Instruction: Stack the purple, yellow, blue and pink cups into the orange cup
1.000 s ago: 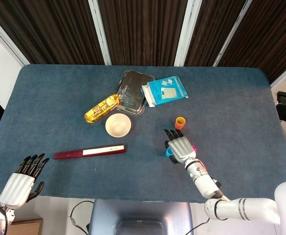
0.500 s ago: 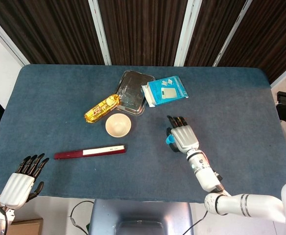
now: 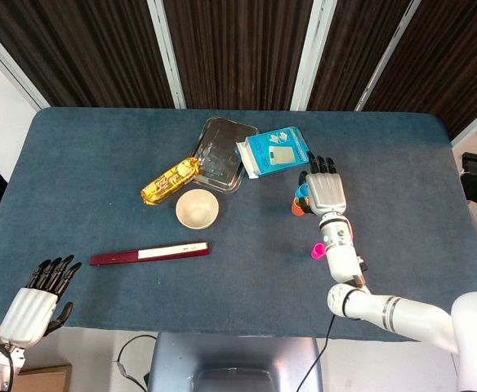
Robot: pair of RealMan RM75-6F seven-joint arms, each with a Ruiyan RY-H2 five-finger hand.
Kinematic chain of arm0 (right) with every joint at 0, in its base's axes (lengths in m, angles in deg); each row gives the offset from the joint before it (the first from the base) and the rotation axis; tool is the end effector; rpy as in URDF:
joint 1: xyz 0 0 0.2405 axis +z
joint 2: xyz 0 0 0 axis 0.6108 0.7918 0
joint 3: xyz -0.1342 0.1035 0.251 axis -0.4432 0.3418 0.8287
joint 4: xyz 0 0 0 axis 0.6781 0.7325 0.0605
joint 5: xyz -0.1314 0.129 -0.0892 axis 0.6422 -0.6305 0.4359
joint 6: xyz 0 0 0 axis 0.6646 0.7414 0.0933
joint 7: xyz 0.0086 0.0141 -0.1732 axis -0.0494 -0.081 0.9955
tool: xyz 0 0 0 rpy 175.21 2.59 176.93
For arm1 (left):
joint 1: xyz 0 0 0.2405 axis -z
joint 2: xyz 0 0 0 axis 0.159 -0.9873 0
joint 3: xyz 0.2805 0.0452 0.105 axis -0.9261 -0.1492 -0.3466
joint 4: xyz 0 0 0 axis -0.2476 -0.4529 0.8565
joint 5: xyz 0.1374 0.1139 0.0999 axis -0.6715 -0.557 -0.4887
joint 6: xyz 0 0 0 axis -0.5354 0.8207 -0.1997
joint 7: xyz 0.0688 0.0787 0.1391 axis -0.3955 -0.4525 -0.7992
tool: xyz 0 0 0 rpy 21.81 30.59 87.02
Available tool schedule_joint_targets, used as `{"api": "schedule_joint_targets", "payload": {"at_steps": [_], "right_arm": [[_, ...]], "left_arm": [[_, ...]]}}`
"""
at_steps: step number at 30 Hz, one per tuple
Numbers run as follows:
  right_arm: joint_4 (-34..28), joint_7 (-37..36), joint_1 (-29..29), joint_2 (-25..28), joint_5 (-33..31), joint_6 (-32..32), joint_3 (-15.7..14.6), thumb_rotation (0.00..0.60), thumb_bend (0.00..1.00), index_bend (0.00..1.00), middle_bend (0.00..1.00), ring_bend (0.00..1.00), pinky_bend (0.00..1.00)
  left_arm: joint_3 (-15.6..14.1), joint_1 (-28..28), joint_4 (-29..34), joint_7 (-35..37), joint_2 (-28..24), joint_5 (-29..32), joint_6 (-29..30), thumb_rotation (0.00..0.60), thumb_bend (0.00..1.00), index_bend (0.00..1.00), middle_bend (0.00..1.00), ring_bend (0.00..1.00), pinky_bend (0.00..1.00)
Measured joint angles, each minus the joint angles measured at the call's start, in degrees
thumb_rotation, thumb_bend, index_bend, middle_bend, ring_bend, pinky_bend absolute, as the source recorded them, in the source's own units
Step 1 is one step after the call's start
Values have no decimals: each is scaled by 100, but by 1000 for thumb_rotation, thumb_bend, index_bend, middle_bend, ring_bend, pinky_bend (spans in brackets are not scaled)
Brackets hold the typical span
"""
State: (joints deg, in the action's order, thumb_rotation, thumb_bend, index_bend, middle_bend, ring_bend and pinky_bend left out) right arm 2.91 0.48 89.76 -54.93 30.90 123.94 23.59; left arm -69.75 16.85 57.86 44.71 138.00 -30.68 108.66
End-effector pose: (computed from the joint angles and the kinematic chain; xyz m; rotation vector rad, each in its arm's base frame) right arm -0.1752 -0.4803 0.0260 1.5311 -0.9305 0.7035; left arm -0.3372 0.2037 0.1319 -1.6921 -0.7669 -0.8449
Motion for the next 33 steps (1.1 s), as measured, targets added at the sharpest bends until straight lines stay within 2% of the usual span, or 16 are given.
{"api": "schedule_joint_targets", "payload": {"at_steps": [20,23,25,27,28,30,33], "right_arm": [[393,64,45,-238,-293,-298,-116,600,474,572,11,0,0],[417,86,43,-250,-321,-330,-141,600,474,462,12,0,0],[410,115,43,-238,-362,-359,-154,600,473,258,4,0,0],[353,156,39,-191,-424,-381,-165,600,474,107,0,0,0],[310,168,34,-160,-440,-382,-170,600,473,63,0,0,0],[173,183,13,-70,-439,-371,-185,600,474,32,0,0,0],[-134,119,-66,107,-314,-314,-215,600,474,44,0,0,0]], "left_arm": [[-3,5,5,-50,21,10,-24,600,446,0,0,10,103],[-2,8,2,-46,22,15,-31,600,447,0,0,10,103],[0,7,3,-47,21,17,-27,600,447,0,0,9,103],[2,9,3,-40,20,25,-33,600,446,0,0,9,103],[3,11,2,-38,20,27,-36,600,446,0,0,10,103],[5,16,-2,-35,20,36,-50,600,446,0,0,10,103],[2,18,2,-33,17,32,-53,600,446,0,0,10,103]]}}
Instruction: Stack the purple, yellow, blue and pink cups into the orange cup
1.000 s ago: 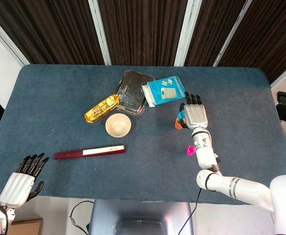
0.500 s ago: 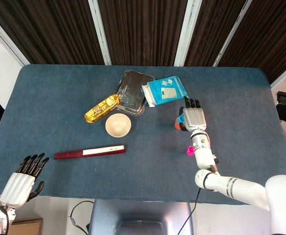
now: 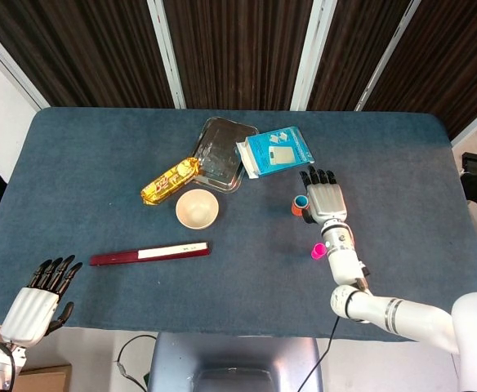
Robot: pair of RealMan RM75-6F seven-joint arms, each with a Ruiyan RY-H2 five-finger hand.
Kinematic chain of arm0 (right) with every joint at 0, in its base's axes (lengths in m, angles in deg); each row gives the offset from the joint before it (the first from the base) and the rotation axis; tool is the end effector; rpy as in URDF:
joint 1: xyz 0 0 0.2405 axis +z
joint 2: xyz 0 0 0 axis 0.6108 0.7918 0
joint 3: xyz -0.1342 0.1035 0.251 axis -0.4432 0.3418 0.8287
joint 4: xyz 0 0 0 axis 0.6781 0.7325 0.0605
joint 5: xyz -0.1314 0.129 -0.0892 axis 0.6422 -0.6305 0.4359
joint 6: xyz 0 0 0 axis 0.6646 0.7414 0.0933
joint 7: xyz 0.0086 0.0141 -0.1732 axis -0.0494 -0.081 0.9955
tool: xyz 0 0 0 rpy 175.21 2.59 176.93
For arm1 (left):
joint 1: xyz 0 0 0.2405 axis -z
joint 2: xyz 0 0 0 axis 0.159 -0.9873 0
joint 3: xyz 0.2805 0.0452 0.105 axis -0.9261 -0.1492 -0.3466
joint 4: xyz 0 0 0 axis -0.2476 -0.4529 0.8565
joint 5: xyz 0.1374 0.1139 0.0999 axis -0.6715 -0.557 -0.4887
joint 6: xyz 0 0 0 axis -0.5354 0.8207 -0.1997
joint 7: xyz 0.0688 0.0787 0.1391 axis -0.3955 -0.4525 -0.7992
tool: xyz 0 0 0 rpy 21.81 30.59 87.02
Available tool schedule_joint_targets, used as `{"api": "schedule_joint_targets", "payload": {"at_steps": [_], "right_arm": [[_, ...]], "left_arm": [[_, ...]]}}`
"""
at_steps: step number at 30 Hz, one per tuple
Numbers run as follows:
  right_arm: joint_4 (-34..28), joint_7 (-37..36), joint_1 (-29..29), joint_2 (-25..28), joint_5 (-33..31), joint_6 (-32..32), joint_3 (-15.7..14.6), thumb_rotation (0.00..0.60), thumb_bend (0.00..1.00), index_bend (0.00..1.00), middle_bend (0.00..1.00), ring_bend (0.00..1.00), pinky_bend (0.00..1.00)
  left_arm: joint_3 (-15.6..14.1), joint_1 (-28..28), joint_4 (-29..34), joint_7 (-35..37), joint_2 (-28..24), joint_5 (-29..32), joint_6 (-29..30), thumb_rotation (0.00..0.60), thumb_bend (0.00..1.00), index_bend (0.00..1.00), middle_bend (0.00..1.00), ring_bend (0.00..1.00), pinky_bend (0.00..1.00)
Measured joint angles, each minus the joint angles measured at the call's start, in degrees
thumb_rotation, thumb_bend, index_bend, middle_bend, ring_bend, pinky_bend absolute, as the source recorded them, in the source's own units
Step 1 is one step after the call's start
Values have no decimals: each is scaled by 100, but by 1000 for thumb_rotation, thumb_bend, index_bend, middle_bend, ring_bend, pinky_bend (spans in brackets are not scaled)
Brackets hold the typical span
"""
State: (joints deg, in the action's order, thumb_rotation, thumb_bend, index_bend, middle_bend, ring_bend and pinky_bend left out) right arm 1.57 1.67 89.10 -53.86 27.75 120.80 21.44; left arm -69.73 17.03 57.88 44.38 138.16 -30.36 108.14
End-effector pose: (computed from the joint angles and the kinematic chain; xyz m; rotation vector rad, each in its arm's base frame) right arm -0.1921 -0.4693 0.0150 1.5860 -0.9869 0.6185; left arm -0.3377 0.2049 0.1299 -1.6955 -0.7698 -0.8365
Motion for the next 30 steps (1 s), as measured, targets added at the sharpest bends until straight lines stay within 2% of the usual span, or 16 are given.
{"api": "schedule_joint_targets", "payload": {"at_steps": [4,7,11,13,15,17,21,26,30], "right_arm": [[-747,-247,-252,392,498,127,-139,600,474,85,0,0,0],[-1577,-481,-553,877,1108,205,-399,600,474,99,0,0,0],[-2536,-833,-1044,1604,2230,283,-953,600,474,121,0,0,0],[-2672,-1010,-1258,1845,2651,286,-1227,600,474,145,0,0,0],[-2671,-1188,-1408,1985,2920,245,-1468,600,473,156,0,0,0],[-2606,-1265,-1466,1997,2952,191,-1527,600,473,174,0,0,0],[-2290,-1342,-1500,1862,2853,33,-1554,600,474,245,0,0,0],[-1466,-1338,-1480,1366,2687,-111,-1515,600,474,296,0,0,0],[-1063,-1348,-1419,1102,2463,-357,-1443,600,473,345,0,0,0]], "left_arm": [[-1,-12,2,-14,3,-16,35,600,447,0,0,10,103],[-8,-7,5,-37,15,-17,9,600,446,0,0,10,103],[-18,1,1,-98,35,-40,-3,600,446,0,0,10,103],[-20,3,7,-110,46,-43,-9,600,446,0,0,10,103],[-26,3,10,-120,51,-59,-5,600,446,0,0,10,103],[-28,3,10,-122,53,-62,-2,600,446,0,0,10,103],[-43,13,2,-121,67,-94,-22,600,446,0,0,10,104],[-45,30,-20,-93,76,-79,-53,600,446,0,0,10,105],[-37,39,-49,-56,84,-95,-34,600,447,0,0,10,105]]}}
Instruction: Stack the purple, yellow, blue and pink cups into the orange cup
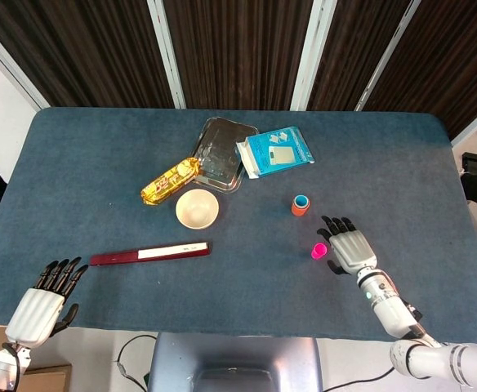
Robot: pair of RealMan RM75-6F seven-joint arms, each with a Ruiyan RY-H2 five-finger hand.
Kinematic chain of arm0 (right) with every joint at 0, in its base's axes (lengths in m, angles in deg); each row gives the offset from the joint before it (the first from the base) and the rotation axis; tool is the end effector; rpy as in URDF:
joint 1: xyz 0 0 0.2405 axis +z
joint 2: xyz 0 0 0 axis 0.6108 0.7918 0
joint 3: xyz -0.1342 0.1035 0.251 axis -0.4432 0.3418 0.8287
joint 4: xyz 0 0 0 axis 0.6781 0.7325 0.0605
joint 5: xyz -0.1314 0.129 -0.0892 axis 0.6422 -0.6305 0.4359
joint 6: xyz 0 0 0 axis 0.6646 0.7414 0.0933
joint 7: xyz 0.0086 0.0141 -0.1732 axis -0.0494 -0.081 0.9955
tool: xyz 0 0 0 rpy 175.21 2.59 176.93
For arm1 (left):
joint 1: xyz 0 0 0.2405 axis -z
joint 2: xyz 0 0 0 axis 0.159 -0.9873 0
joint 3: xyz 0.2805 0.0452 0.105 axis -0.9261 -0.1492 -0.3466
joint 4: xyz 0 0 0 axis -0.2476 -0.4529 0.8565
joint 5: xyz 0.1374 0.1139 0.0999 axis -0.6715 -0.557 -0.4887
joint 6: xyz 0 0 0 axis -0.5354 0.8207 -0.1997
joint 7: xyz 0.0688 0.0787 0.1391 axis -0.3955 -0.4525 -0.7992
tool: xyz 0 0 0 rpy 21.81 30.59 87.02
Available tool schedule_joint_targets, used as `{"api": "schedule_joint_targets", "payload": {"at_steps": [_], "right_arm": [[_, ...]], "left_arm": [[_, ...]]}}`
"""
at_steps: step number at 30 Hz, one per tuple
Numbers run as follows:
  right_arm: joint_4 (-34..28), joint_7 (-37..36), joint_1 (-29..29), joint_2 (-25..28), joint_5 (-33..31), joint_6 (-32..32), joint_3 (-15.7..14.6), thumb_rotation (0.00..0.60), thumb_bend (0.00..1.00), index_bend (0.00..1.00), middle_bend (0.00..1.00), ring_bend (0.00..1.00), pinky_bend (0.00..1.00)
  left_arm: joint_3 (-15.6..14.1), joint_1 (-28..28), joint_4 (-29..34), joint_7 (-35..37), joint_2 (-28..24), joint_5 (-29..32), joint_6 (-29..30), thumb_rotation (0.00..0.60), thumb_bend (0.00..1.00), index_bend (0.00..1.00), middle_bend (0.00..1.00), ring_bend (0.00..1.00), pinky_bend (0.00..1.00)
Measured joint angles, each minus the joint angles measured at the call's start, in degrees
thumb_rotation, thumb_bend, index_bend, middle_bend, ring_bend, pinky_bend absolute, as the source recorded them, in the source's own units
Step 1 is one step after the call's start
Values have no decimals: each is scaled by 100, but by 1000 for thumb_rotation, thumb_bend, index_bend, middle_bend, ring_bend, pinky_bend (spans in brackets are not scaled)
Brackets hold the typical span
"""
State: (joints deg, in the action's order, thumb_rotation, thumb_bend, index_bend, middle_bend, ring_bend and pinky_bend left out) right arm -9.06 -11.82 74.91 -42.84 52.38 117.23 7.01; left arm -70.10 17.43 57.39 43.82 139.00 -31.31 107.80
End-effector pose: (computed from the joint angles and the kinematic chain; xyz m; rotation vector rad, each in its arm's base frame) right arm -0.2770 -0.3605 0.0284 1.8494 -0.9864 0.5222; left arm -0.3349 0.2049 0.1222 -1.7230 -0.7596 -0.8408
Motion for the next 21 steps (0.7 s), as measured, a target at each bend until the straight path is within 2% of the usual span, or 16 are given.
{"api": "schedule_joint_targets", "payload": {"at_steps": [21], "right_arm": [[205,114,110,-301,-110,-80,182,600,473,498,0,0,0]], "left_arm": [[-10,-14,-11,40,-25,-14,53,600,445,0,0,10,105]]}}
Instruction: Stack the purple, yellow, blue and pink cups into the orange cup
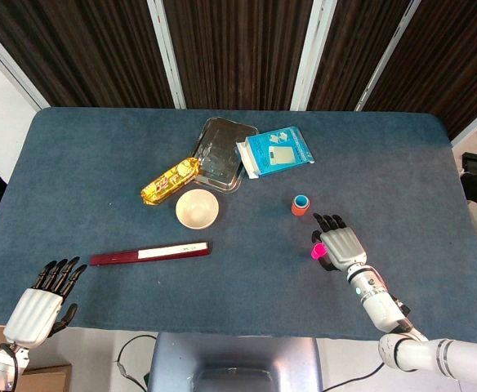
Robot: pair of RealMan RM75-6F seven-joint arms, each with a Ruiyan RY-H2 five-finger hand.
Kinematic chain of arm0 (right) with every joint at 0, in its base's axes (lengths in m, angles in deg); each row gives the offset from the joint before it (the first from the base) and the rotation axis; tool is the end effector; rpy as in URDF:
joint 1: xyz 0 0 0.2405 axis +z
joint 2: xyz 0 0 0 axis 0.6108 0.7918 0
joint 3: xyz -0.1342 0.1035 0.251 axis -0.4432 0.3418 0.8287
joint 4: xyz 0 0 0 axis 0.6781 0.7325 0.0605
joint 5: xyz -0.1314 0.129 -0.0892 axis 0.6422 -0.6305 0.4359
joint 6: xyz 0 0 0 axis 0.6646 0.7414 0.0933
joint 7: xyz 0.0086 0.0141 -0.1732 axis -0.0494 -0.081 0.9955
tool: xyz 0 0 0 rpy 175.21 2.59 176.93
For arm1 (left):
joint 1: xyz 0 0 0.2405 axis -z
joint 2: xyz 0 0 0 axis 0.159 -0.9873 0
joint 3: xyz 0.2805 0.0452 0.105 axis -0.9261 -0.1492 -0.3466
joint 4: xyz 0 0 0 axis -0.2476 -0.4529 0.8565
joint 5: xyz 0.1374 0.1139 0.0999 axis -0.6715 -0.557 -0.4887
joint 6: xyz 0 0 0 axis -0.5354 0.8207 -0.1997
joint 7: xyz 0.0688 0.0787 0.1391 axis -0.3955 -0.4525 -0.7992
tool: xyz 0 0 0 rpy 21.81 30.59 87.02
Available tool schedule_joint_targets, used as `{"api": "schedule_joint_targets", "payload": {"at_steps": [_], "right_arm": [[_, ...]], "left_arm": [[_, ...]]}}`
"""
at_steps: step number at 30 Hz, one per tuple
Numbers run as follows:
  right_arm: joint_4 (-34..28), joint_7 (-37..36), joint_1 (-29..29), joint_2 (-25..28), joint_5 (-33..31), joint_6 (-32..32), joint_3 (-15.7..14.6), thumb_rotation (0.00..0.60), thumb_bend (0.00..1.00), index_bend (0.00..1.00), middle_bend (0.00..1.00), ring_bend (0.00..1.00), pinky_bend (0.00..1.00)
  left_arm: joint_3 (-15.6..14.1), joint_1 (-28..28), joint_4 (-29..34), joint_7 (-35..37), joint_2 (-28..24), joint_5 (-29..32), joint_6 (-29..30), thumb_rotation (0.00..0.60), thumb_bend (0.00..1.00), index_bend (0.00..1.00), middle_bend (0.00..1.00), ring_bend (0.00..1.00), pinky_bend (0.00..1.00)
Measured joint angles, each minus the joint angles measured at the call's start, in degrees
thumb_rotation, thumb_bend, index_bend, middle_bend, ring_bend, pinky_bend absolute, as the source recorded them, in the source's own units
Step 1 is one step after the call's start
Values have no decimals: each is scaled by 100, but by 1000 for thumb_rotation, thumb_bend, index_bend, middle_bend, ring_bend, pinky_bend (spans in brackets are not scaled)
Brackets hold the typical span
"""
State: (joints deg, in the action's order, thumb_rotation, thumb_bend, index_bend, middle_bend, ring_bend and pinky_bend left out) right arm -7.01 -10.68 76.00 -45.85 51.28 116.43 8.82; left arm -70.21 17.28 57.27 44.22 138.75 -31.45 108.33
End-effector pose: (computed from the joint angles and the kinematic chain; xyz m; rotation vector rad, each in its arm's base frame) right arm -0.2655 -0.3708 0.0125 1.8531 -0.9856 0.5476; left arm -0.3355 0.2039 0.1249 -1.7184 -0.7576 -0.8451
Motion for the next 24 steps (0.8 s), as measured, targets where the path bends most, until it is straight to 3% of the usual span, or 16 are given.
{"api": "schedule_joint_targets", "payload": {"at_steps": [24], "right_arm": [[-81,10,-24,-14,-81,129,104,600,481,601,0,0,0]], "left_arm": [[-15,-16,-4,35,-17,-31,45,600,447,0,0,10,105]]}}
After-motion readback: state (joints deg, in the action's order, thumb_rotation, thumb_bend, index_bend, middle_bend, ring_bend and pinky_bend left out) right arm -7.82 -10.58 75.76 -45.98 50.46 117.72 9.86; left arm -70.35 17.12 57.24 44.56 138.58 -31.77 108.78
